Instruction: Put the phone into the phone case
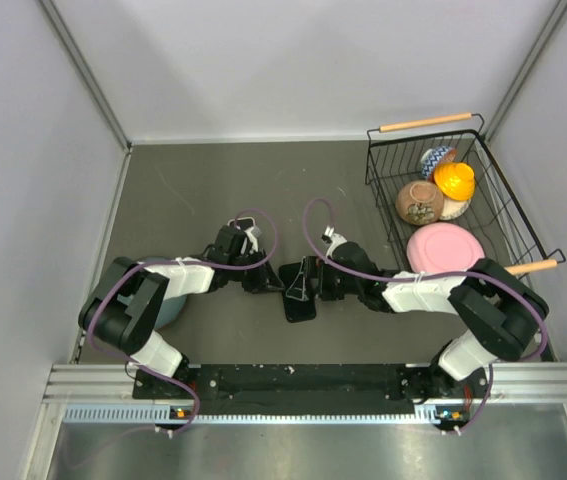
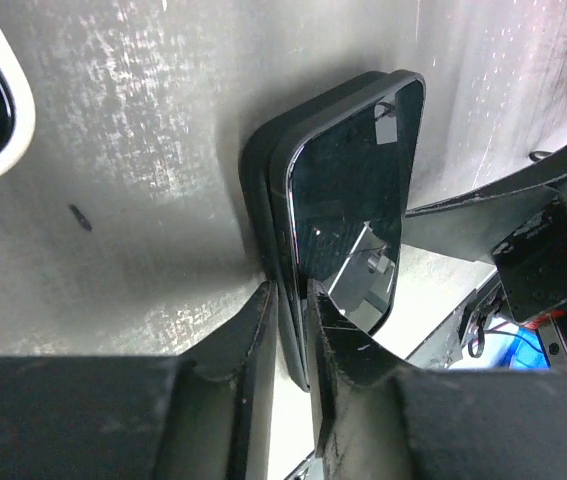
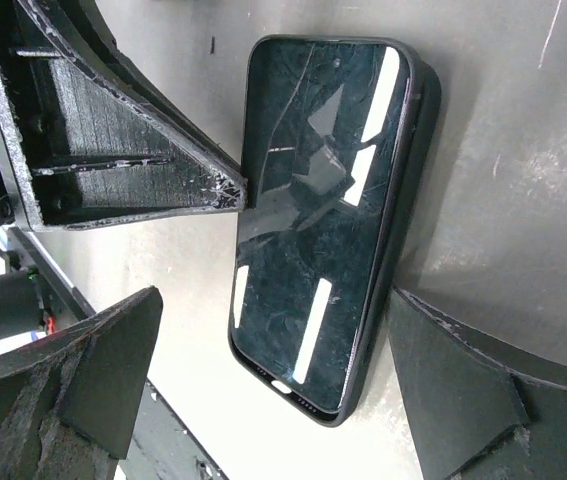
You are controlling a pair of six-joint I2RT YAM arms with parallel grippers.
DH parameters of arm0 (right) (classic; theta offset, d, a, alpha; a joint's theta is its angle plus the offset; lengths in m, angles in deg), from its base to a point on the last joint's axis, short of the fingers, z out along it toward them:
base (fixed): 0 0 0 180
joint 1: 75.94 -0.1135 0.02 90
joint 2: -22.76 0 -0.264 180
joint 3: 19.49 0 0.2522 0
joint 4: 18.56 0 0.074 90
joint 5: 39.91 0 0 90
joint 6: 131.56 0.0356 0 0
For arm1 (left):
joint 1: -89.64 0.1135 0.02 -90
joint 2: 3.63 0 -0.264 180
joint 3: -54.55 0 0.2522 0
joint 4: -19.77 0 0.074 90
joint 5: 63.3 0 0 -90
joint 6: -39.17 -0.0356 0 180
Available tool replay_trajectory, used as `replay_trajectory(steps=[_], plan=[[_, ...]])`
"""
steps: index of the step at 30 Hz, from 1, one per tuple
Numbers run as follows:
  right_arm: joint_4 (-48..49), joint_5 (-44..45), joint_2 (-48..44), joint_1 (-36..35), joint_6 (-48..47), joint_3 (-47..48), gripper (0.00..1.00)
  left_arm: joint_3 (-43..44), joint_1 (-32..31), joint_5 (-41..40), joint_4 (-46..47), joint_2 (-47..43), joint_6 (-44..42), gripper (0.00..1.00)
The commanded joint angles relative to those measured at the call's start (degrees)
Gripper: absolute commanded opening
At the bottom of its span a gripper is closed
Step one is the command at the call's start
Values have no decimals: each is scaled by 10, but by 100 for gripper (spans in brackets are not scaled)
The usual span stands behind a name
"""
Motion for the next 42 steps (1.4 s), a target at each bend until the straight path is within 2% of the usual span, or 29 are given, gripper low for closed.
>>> replay_trajectory(steps=[1,10,12,19,24,27,31,34,36,38,39,42], plan=[[108,-73,10,8,38,-13,91,-7,-2,-5,1,11,-13,19],[208,-121,8,20,76,-25,85,-29,-5,-3,2,6,-8,8],[189,-137,21,20,62,-12,81,-34,-5,-8,3,3,-4,7],[253,-175,44,25,68,-21,69,-36,-5,-8,7,0,6,6],[233,-170,57,25,68,-15,64,-38,-5,-8,5,-9,8,6],[220,-155,58,26,66,-19,56,-38,-5,-8,2,-13,10,6],[184,-140,51,27,46,-18,27,-41,-5,-14,-6,-27,11,7],[160,-143,38,27,19,-13,11,-35,-3,-20,-25,-57,10,15],[139,-148,20,27,-6,-9,4,-27,3,-25,-43,-90,0,26],[112,-155,-4,31,-24,-1,1,-18,25,-21,-66,-132,-11,43],[102,-158,-13,33,-37,2,0,-18,37,2,-66,-149,-15,56],[85,-183,-52,42,-56,11,0,-9,84,46,-77,-219,-37,70]])
